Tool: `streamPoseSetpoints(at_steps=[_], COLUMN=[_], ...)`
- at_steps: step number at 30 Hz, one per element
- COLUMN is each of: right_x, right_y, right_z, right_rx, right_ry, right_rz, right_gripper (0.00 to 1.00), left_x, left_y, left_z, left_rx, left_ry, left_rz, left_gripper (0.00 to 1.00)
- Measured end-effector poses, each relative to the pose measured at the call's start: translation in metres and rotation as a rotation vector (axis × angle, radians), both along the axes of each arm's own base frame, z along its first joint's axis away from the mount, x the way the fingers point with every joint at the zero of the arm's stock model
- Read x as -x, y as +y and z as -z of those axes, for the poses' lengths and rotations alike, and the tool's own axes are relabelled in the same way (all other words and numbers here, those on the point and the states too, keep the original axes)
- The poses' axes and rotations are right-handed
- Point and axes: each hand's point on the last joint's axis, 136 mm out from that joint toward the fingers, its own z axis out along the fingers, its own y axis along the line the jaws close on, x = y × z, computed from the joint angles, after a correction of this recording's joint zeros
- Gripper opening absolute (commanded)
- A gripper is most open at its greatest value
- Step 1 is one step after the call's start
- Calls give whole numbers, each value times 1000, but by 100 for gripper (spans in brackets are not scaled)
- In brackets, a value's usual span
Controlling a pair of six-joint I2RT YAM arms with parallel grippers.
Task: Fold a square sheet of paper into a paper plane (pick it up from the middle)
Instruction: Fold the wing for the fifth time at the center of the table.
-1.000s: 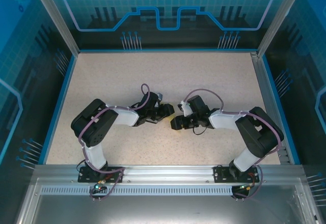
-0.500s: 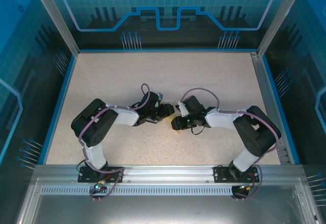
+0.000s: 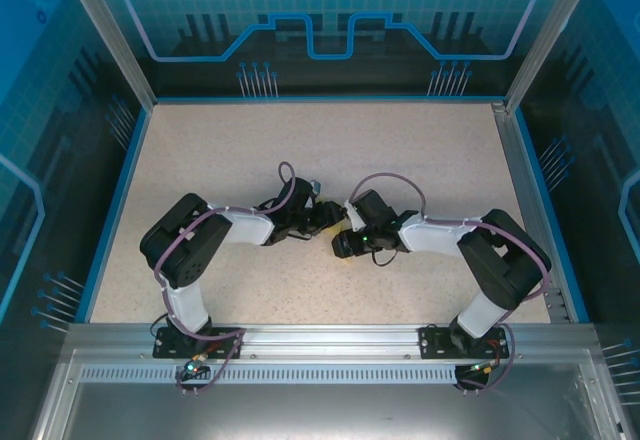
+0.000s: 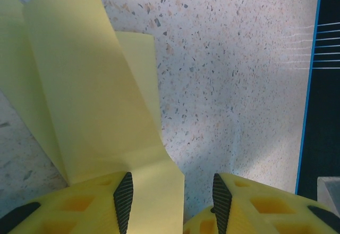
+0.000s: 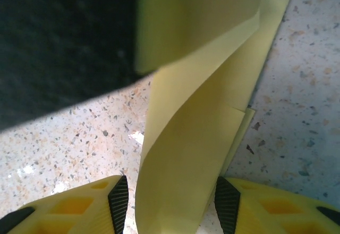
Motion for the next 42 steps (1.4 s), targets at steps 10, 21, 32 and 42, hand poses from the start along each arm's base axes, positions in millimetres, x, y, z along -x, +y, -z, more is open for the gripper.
streamPoseSetpoints(at_steps=[10,21,32,42], right_x=[-2,-5,-5,-7], right_y=[-4,-10,-7,-9], right_z=[4,7,3,2], right_rx=[121,64,-130,-188], right_ry=[-62,-33,42,90], right_rz=[11,52,82,119], right_gripper=[32,22,34,27], left_x=[0,0,0,1], left_y=[0,-2,-2,-1], left_z=[1,-1,-1,7], left_rx=[1,5,1,-16], left_ry=[3,3,19,50], left_rz=[2,7,11,13], left_gripper=[47,47,47,46])
